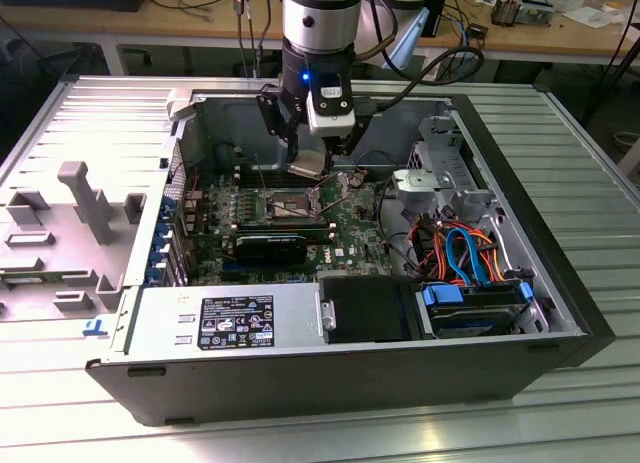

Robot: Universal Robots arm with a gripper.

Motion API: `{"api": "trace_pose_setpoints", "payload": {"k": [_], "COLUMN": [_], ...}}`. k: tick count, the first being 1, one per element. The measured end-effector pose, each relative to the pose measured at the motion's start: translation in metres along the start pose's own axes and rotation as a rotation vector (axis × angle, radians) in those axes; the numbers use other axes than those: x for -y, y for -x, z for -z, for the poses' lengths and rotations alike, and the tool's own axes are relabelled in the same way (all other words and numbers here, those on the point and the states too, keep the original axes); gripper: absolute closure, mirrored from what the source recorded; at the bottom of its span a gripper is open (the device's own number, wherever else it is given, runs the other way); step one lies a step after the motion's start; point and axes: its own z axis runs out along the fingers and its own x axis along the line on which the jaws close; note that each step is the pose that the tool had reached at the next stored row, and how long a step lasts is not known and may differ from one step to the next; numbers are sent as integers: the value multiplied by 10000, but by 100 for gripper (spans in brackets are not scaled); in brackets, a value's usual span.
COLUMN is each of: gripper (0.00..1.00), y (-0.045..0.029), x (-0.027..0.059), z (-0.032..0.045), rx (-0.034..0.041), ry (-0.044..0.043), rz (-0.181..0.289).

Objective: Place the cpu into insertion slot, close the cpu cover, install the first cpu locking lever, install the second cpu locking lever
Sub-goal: 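Place the cpu into insertion slot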

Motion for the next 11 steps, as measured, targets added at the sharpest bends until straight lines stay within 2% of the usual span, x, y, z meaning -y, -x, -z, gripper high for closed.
{"api": "trace_pose_setpoints", "payload": {"k": [6, 8, 11], "gripper": [45, 45, 45], "y": [0, 0, 0], "x": [0, 0, 0], "z": [0, 0, 0], "rx": [9, 20, 25], "ry": [0, 3, 4], "rz": [-167, -400, -508]}}
